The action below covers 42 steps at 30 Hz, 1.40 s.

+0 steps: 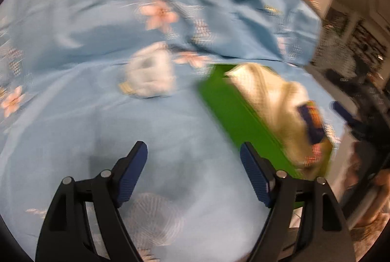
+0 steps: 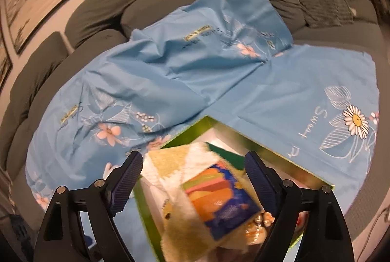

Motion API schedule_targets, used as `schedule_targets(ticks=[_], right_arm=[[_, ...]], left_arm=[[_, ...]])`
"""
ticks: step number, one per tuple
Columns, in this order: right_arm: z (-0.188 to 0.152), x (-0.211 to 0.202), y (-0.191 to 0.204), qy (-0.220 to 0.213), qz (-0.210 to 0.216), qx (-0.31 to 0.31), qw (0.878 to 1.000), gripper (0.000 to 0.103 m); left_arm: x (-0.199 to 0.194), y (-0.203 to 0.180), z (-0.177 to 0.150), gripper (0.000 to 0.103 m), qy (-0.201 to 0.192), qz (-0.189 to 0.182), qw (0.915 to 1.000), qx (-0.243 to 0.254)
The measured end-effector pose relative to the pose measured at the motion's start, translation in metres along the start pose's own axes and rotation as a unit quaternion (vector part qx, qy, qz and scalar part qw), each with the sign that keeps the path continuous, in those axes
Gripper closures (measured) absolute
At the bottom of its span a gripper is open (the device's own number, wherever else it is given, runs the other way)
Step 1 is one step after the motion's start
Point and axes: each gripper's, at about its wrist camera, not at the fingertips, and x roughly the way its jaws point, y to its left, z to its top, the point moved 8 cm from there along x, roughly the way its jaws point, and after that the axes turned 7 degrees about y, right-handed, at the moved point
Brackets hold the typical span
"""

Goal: Organize soft objects
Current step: 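Carry the Tempo pack into the green box and release it, then move the right gripper to the grey plush bunny and grasp it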

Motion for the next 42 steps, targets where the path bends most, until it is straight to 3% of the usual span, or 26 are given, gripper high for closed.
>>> schedule_targets(ticks=[4,7,10,14,16,20,26,31,32,33,38,42], right_arm=[[-0.006,-0.003,0.026,-0.013,-0.015,-0.033,0.999,0.016],[-0.013,-0.011,0.052,-0.022,-0.034,-0.07,0.997,0.016],[-0.024,-0.014,0.088,-0.018,-0.013,-0.111,0.994,0.012],[-0.056,0.015,0.146,0.048,0.032,-0.162,0.985,0.01],[-0.075,0.045,0.173,0.104,0.039,-0.185,0.977,0.01],[-0.096,0.097,0.204,0.161,0.033,-0.194,0.967,0.01],[-0.104,0.182,0.216,0.212,-0.015,-0.18,0.96,0.01],[-0.102,0.22,0.211,0.241,-0.012,-0.149,0.959,0.012],[-0.103,0.224,0.211,0.246,-0.006,-0.144,0.959,0.025],[-0.107,0.227,0.21,0.254,0.0,-0.142,0.957,0.029],[-0.115,0.225,0.213,0.255,0.014,-0.161,0.953,0.038],[-0.123,0.195,0.214,0.27,0.034,-0.146,0.951,0.045]], left_arm=[[0.0,0.062,-0.011,0.025,0.005,0.043,0.9982,-0.043],[-0.002,0.095,-0.015,0.025,0.0,0.041,0.9956,-0.084],[-0.001,0.121,-0.018,0.025,0.003,0.041,0.9919,-0.12],[-0.005,0.151,-0.023,0.025,0.012,0.055,0.9829,-0.176],[-0.007,0.159,-0.024,0.025,0.015,0.064,0.9802,-0.187],[-0.014,0.17,-0.024,0.025,0.012,0.073,0.9766,-0.202],[-0.007,0.171,-0.021,0.022,0.027,0.047,0.9763,-0.209],[0.002,0.175,-0.019,0.022,0.038,0.037,0.975,-0.216],[0.002,0.175,-0.018,0.022,0.038,0.035,0.9748,-0.217],[0.003,0.175,-0.018,0.022,0.038,0.034,0.9747,-0.218],[0.007,0.175,-0.017,0.022,0.043,0.037,0.9742,-0.219],[0.004,0.17,-0.016,0.022,0.042,0.036,0.977,-0.206]])
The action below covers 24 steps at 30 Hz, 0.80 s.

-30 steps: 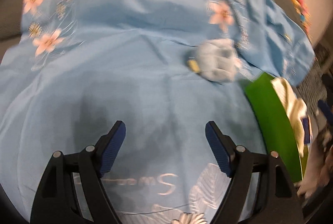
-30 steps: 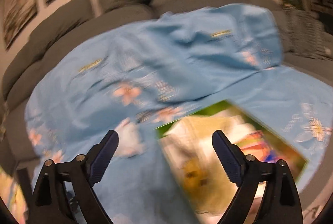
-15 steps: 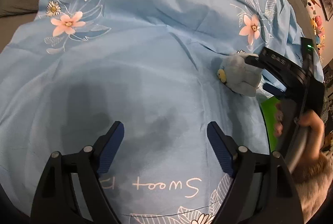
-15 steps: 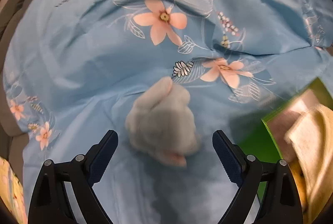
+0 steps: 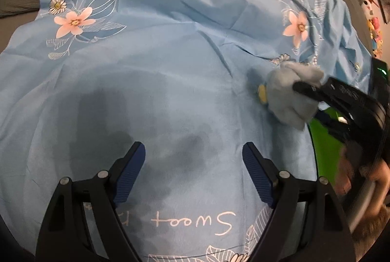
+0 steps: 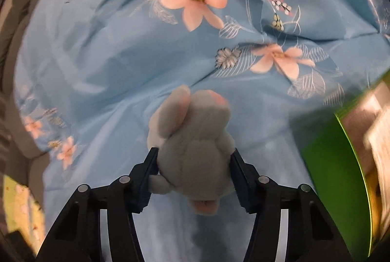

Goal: Organize soft objects
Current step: 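Move the right gripper to the grey plush bunny and grasp it, then lift the grey bunny with the right gripper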

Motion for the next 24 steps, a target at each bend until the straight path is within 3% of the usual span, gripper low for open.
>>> schedule_targets(ticks=[8,15,19,24], right_arm=[[-0.082,-0.061,0.005,0.056,0.071,0.031,0.995,0.045],[-0.153,-0.073,0.006,0.147,0.111,0.05,0.982,0.045],[-0.162,-0.065,0.002,0.157,0.11,0.059,0.98,0.043],[-0.154,-0.062,-0.001,0.138,0.091,0.057,0.985,0.03]], left_arm=[[-0.024,-0.011,-0.007,0.022,-0.009,-0.049,0.9986,0.017],[-0.028,-0.03,-0.026,0.021,0.022,-0.07,0.9957,0.056],[-0.021,-0.035,-0.042,0.021,0.044,-0.071,0.994,0.07],[-0.014,-0.04,-0.058,0.021,0.068,-0.089,0.991,0.073]])
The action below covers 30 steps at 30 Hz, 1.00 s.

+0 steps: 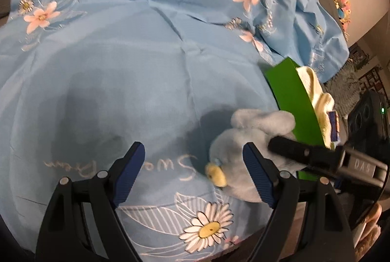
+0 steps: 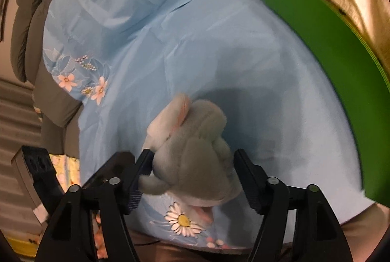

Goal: Organize soft objects
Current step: 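Lift the grey bunny with the right gripper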

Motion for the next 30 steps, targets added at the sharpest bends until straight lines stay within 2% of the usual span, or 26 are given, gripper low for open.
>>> schedule_targets(ticks=[5,15,17,18,21,24,30], right_arm=[[0.005,-0.014,-0.006,-0.029,-0.009,-0.001,1.0,0.03],[-0.018,-0.01,-0.007,-0.006,0.014,-0.011,1.0,0.03],[-0.02,-0.002,-0.007,-0.001,0.012,-0.011,1.0,0.03],[-0.019,0.0,-0.008,-0.006,0.005,-0.012,1.0,0.03],[-0.016,0.001,-0.008,-0.018,0.01,-0.017,1.0,0.031],[-0.014,-0.002,-0.009,-0.028,0.018,-0.021,0.999,0.032],[-0.013,-0.02,-0.008,-0.058,0.043,-0.021,0.997,0.033]], left_arm=[[0.009,-0.016,-0.014,0.021,0.024,-0.032,0.999,0.017],[0.026,-0.044,-0.031,0.022,0.049,-0.055,0.9956,0.057],[0.03,-0.051,-0.031,0.035,0.049,-0.06,0.9948,0.066],[0.031,-0.055,-0.032,0.036,0.049,-0.066,0.9941,0.071],[0.031,-0.061,-0.029,0.037,0.035,-0.047,0.9945,0.086],[0.028,-0.066,-0.025,0.043,0.027,-0.036,0.9946,0.094],[0.006,-0.085,-0.018,0.044,-0.004,-0.021,0.9927,0.119]])
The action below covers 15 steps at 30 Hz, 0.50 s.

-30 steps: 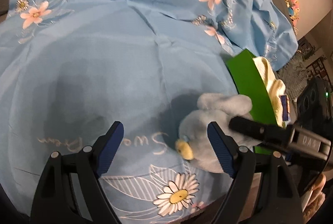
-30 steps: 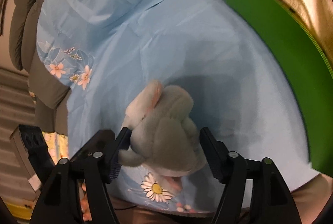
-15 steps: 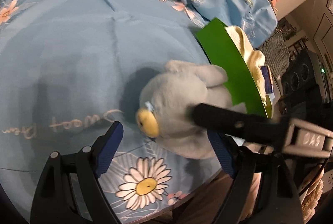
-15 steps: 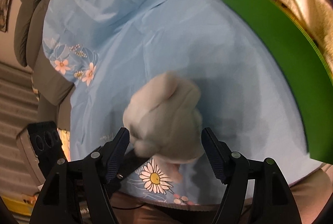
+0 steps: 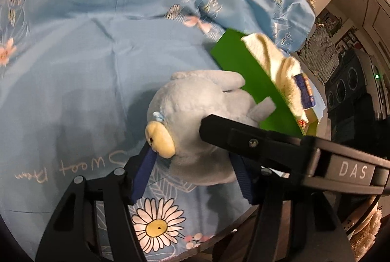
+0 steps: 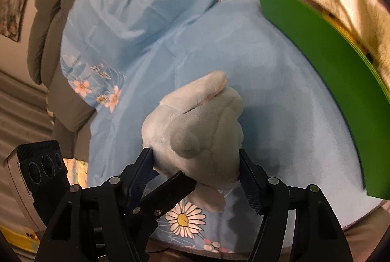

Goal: Organize soft objects
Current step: 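Lift the grey bunny with the right gripper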

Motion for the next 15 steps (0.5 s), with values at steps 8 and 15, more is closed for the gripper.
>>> schedule_targets(ticks=[8,15], right_arm=[[0.008,-0.058,0.02,-0.069,0.015,-0.024,0.997,0.033],[0.013,-0.117,0.018,-0.139,0.013,-0.022,0.99,0.033]], left_arm=[[-0.032,-0.048,0.024,0.043,-0.052,-0.007,0.997,0.057],[-0.043,-0.092,0.038,0.043,-0.071,-0.022,0.9912,0.11]])
